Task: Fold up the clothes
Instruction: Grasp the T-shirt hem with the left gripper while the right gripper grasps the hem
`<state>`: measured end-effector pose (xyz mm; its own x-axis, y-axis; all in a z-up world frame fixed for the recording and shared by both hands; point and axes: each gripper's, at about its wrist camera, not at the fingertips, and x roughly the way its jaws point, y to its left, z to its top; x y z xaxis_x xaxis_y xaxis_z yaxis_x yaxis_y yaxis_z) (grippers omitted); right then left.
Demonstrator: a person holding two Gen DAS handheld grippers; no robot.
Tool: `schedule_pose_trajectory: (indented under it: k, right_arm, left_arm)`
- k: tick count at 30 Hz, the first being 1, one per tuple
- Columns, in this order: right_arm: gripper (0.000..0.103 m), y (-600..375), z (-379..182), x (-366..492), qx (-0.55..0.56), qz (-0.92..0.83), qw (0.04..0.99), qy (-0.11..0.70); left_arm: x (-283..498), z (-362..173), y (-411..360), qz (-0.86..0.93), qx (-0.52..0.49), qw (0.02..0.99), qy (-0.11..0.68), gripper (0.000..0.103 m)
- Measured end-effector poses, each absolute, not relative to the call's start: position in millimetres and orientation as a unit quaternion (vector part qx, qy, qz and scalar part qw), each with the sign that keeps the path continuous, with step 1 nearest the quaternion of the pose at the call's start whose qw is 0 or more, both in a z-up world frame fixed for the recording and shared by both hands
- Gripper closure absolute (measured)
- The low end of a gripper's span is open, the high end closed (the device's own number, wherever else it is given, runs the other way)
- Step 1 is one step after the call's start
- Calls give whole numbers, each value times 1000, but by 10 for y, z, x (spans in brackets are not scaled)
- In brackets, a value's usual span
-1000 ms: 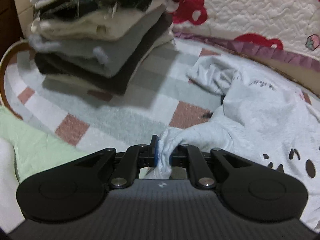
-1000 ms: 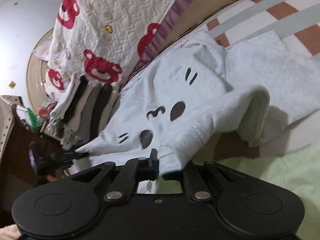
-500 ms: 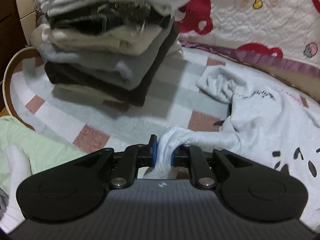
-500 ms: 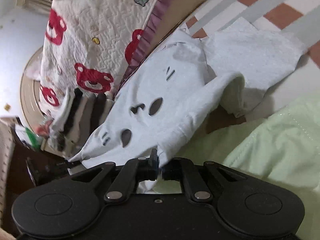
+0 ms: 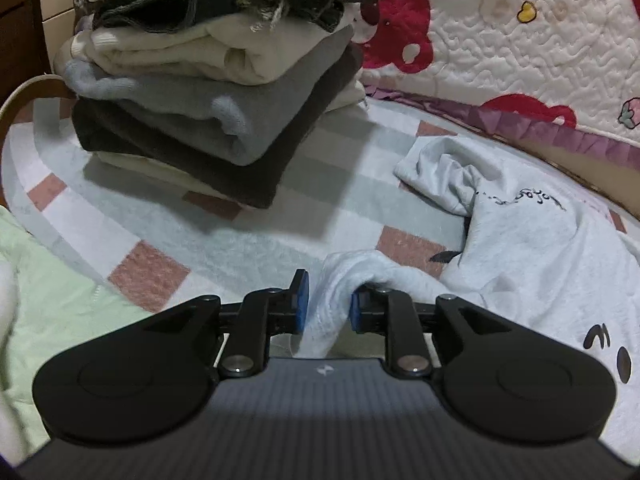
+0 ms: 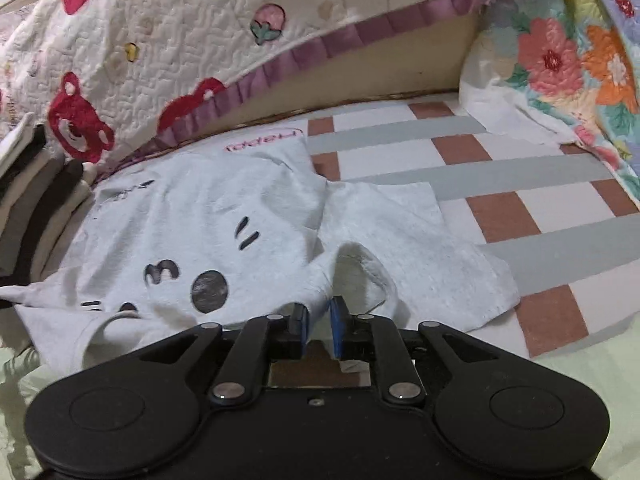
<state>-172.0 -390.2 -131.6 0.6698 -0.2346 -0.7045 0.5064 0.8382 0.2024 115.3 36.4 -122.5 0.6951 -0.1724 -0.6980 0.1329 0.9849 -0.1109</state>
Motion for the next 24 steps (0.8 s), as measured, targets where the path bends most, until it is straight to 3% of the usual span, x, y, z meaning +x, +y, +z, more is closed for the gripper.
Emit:
schedule_pose_trajectory:
  k: [4, 6, 8, 10, 12, 17, 21, 23, 24]
  right_arm:
    - [85, -3682, -1119, -1775, 169, -159, 918, 322]
    - [85, -3571, -1019, -1801, 155, -134, 929, 307]
    - [74, -3452, -879, -1800, 156, -100, 942, 279]
    - [50, -3335, -800, -1723, 166, -62, 946, 272]
    - [37, -3210, -861, -1515, 183, -19, 929, 320]
    - [37, -2972, -1264, -1044, 192, 84, 888, 409]
    - [37, -2902, -1582, -857, 183, 91, 886, 416]
    - [66, -2876, -1659, -803, 176, 121, 891, 401]
    - [97, -2839, -1660, -785, 164, 152, 892, 392]
  left_arm:
    - [1119, -1299, 377, -82, -22, 923, 375, 86]
    - [1111, -1286, 404, -82, -16, 926, 368, 93]
    - [1132, -1280, 425, -82, -31, 925, 371, 94]
    - [1155, -1274, 445, -81, -48, 923, 374, 94]
    - [1156, -1262, 447, -82, -53, 922, 375, 94]
    - [1133, -1234, 446, -84, -50, 923, 373, 94]
    - [1132, -1257, 470, -91, -47, 922, 372, 94]
    - [1123, -1287, 456, -90, -37, 924, 370, 94]
    - [1119, -1303, 448, -89, -32, 924, 369, 94]
